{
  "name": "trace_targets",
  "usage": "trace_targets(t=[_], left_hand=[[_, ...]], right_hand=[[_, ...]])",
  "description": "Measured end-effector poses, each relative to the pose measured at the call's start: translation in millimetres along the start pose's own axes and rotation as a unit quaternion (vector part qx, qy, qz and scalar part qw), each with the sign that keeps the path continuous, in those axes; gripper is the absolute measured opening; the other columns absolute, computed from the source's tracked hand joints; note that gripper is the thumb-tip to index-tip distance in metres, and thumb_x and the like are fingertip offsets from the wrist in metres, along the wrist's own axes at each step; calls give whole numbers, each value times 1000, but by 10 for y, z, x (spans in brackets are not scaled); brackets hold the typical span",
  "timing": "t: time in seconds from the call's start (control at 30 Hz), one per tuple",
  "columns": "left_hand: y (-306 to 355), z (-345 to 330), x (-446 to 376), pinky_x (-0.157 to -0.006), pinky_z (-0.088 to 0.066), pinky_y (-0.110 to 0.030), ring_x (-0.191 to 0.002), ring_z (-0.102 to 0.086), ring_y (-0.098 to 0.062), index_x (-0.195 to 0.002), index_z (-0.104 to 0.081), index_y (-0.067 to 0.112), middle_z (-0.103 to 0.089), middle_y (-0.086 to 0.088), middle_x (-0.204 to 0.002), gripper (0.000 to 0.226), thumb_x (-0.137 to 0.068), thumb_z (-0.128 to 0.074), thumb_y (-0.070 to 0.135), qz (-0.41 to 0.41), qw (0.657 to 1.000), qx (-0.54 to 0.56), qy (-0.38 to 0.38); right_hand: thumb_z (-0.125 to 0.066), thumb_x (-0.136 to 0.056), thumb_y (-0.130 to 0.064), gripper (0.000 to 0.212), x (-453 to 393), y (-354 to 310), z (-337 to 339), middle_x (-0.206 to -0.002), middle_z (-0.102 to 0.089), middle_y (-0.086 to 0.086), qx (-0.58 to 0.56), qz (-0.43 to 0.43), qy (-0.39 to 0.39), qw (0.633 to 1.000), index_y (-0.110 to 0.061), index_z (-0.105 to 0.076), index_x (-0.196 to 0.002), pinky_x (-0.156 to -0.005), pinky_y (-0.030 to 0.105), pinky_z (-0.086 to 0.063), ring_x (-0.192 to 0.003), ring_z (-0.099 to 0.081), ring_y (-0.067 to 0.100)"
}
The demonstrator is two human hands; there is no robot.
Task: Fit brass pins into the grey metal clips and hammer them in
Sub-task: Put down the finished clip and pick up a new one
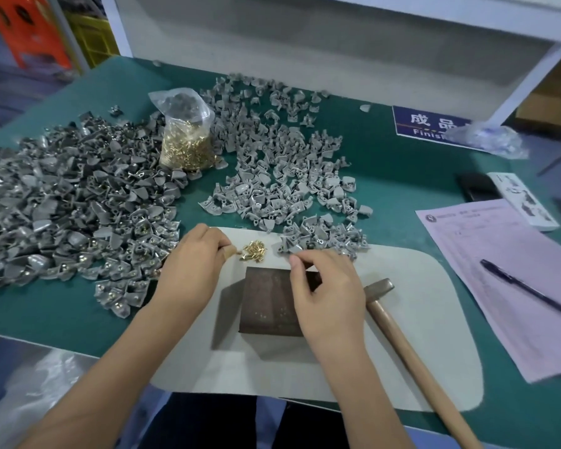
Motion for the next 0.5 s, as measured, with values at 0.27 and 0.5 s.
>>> trace_targets(t=[0.27, 0.5], left_hand=[[600, 3, 118, -60, -44, -19, -64, -59, -2, -78, -73, 33, -72, 15, -78, 15, -92, -70, 36, -59, 952, 299, -33], [801, -59, 11, -61, -43, -8, -68, -64, 7, -72, -78, 26, -75, 16, -75, 28, -82, -69, 51, -54, 944, 312, -89]], right_hand=[[-71, -94, -22, 15, -16, 15, 52, -100, -69, -18, -168, 22, 7, 986, -26, -73, -107, -90, 30, -51, -100, -67, 10], [-72, -91, -35, 7, 16, 159, 86, -92, -74, -20, -225, -51, 38, 972, -36, -75, -97, -82, 17, -49, -94, -70, 10]])
Point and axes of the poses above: each hand's wrist, its own x-axis away from the middle knuckle, its own z-axis out of the back of the hand, y = z × x, the point moved 9 cm from there along -x, towards the middle knuckle
